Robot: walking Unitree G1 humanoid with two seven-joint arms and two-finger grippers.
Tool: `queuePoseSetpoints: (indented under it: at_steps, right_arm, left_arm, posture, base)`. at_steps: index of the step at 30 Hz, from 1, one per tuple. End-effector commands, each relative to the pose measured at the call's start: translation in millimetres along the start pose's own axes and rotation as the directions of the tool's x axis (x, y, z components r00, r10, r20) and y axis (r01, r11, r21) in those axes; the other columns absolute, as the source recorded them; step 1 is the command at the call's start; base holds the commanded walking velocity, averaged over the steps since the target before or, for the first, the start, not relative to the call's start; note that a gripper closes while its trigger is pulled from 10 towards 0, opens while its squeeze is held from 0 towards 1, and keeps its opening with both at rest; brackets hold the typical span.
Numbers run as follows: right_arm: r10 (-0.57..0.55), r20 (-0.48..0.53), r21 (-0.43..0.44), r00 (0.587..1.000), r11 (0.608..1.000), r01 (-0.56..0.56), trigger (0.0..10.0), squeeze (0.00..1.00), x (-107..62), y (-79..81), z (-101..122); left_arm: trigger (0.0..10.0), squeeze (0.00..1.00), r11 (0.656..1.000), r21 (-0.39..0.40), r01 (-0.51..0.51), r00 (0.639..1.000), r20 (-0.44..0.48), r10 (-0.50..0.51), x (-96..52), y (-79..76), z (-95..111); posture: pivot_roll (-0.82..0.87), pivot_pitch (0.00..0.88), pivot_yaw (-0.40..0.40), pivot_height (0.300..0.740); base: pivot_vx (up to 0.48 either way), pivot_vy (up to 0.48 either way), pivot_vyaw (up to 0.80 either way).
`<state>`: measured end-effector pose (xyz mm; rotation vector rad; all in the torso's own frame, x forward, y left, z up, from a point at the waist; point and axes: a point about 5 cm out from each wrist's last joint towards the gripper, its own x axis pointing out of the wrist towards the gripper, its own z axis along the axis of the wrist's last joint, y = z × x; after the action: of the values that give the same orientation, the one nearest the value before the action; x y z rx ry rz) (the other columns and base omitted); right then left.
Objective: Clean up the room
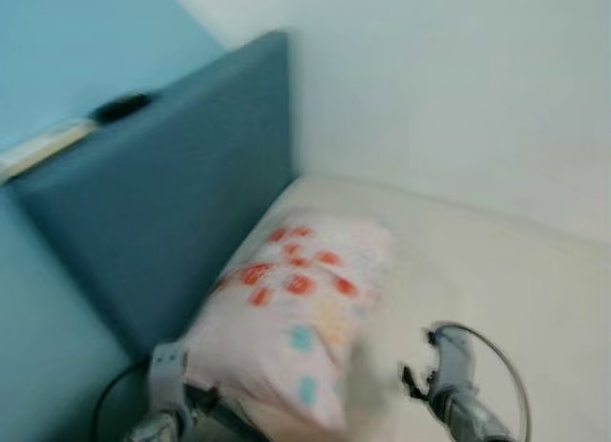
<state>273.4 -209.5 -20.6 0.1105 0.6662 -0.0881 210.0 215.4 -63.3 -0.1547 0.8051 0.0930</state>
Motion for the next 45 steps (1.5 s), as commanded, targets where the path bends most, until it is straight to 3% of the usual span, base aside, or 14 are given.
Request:
queuePoseSetpoints:
  at_steps: [1,22,26,33,36,41,44,45]
  right_arm:
    - [0.005,-0.026,-0.011,1.0,1.0,-0.006,10.0,0.0,-2.1,0.2,-11]
    - [0.0,-0.026,-0.003,1.0,1.0,0.0,10.0,0.0,-2.4,-1.9,-11]
    - [0.021,0.011,-0.018,1.0,1.0,-0.021,10.0,0.0,-1.0,1.8,-3]
    - [0.017,0.06,0.002,0.998,1.0,-0.017,10.0,0.0,-0.4,0.7,6]
    - [0.022,0.074,0.017,0.997,1.0,-0.023,10.0,0.0,-0.5,0.6,7]
    - [0.036,0.099,0.046,0.994,0.998,-0.04,10.0,0.0,-0.5,1.9,10]
    - [0.048,0.119,0.063,0.992,0.996,-0.056,10.0,0.0,-0.2,3.7,13]
    - [0.055,0.132,0.072,0.99,0.995,-0.065,10.0,0.0,-0.1,4.6,15]
  left_arm:
    - [10.0,0.0,1.0,-0.005,0.001,1.0,-0.031,-0.001,-0.5,-2.5,-7]
    - [10.0,0.0,1.0,-0.006,-0.004,0.999,-0.047,0.003,-1.1,-3.1,-11]
    - [10.0,0.0,0.999,-0.027,0.029,0.999,-0.03,-0.03,0.4,-7.8,-7]
    - [10.0,0.0,0.993,0.061,0.098,0.994,0.039,-0.1,6.8,-25.6,16]
    - [10.0,0.0,0.99,0.065,0.125,0.988,0.079,-0.13,9.0,-32.7,28]
    - [10.0,0.0,0.987,0.049,0.155,0.978,0.134,-0.16,11.5,-40.4,46]
    - [10.0,0.0,0.986,0.003,0.169,0.972,0.163,-0.167,12.5,-43.6,55]
    - [10.0,0.0,0.982,-0.05,0.18,0.969,0.182,-0.168,13.1,-45.1,60]
  posture:
    - [0.04,0.008,-0.01,0.74]
    - [0.04,0.011,-0.015,0.74]
    - [0.04,0.009,-0.016,0.725]
    - [0.04,0.008,-0.015,0.7]
    - [0.04,0.008,-0.015,0.69]
    - [0.04,0.005,-0.013,0.675]
    - [0.03,0.004,-0.01,0.665]
    - [0.03,0.004,-0.01,0.66]
  base:
    - [0.0,0.0,0.0]
    - [0.0,0.0,0.0]
    - [0.0,0.0,0.0]
    - [0.0,0.0,0.0]
    - [0.0,0.0,0.0]
    - [0.0,0.0,0.0]
    - [0.0,0.0,0.0]
    - [0.0,0.0,0.0]
